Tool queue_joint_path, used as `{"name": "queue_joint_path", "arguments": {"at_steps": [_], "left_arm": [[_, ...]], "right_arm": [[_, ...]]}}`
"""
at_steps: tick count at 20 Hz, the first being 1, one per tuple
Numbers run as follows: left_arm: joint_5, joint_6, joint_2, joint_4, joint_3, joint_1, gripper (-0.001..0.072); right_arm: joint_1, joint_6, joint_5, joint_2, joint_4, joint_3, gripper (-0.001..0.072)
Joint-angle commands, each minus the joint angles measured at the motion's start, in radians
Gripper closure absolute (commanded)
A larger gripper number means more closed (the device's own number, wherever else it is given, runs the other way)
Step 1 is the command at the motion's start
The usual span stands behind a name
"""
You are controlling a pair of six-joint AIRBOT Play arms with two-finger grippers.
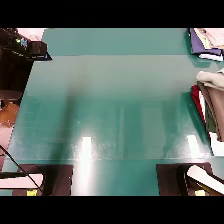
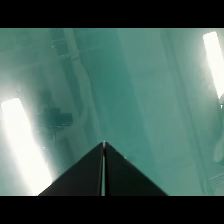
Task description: Fold the shirts.
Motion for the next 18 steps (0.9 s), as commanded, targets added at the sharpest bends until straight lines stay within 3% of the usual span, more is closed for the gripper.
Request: {"name": "queue_joint_path", "arguments": {"at_steps": [1,2,3,4,5,7,9,11,14,16,18], "left_arm": [[-0.001,0.013,0.0,0.0,0.0,0.0,0.0684],[-0.001,0.015,0.0,0.0,0.0,0.0,0.0684],[-0.001,0.025,0.0,0.0,0.0,0.0,0.0683],[-0.002,0.037,0.001,0.0,0.0,0.0,0.0683],[-0.002,0.038,0.0,0.0,0.0,0.0,0.0684],[-0.008,0.038,0.0,0.0,0.0,0.0,0.0684],[-0.01,0.038,0.0,0.0,0.0,0.0,0.0683],[-0.009,0.037,0.0,0.0,0.0,0.0,0.0684],[0.007,0.037,0.001,0.0,0.0,0.0,0.0684],[0.019,0.038,0.001,0.0,0.0,0.0,0.0683],[0.025,0.037,0.001,0.0,0.0,0.0,0.0683]], "right_arm": [[-0.001,0.083,0.176,0.005,-0.195,-0.033,0.0692],[-0.001,0.084,0.205,0.005,-0.223,-0.06,0.069],[-0.001,0.09,0.222,0.005,-0.243,-0.089,0.0618],[0.0,0.091,0.24,0.005,-0.264,-0.12,0.0452],[-0.001,0.091,0.257,0.005,-0.287,-0.147,0.0337],[0.0,0.091,0.297,0.005,-0.371,-0.192,0.031],[0.0,0.091,0.322,0.007,-0.443,-0.22,0.0225],[0.002,0.128,0.305,0.02,-0.384,-0.23,0.0227],[0.063,0.127,0.255,0.045,-0.035,-0.237,0.0235],[0.174,0.113,0.241,0.056,0.149,-0.236,0.0235],[0.323,0.112,0.222,0.055,0.225,-0.236,0.0259]]}}
